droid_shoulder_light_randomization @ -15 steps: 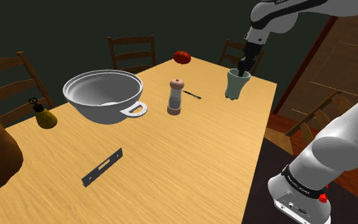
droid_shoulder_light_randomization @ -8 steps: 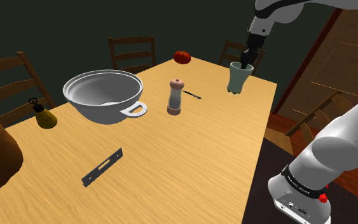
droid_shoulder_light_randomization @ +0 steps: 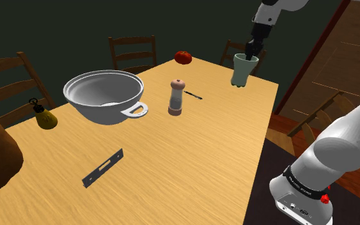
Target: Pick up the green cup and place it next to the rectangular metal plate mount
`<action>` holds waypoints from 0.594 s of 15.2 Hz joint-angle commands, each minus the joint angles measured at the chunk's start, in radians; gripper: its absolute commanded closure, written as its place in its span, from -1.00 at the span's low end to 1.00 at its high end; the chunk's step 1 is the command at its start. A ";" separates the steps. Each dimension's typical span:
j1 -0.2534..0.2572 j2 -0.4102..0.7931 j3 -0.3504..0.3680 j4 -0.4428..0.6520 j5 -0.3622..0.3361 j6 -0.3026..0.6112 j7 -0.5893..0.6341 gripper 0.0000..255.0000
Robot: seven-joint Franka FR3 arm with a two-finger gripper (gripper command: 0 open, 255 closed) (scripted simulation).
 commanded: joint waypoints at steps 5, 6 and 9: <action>0.002 0.003 0.002 0.086 0.001 -0.083 0.007 1.00; 0.002 0.004 0.002 0.101 0.001 -0.096 0.008 1.00; 0.012 -0.012 0.017 0.099 0.002 -0.108 0.035 1.00</action>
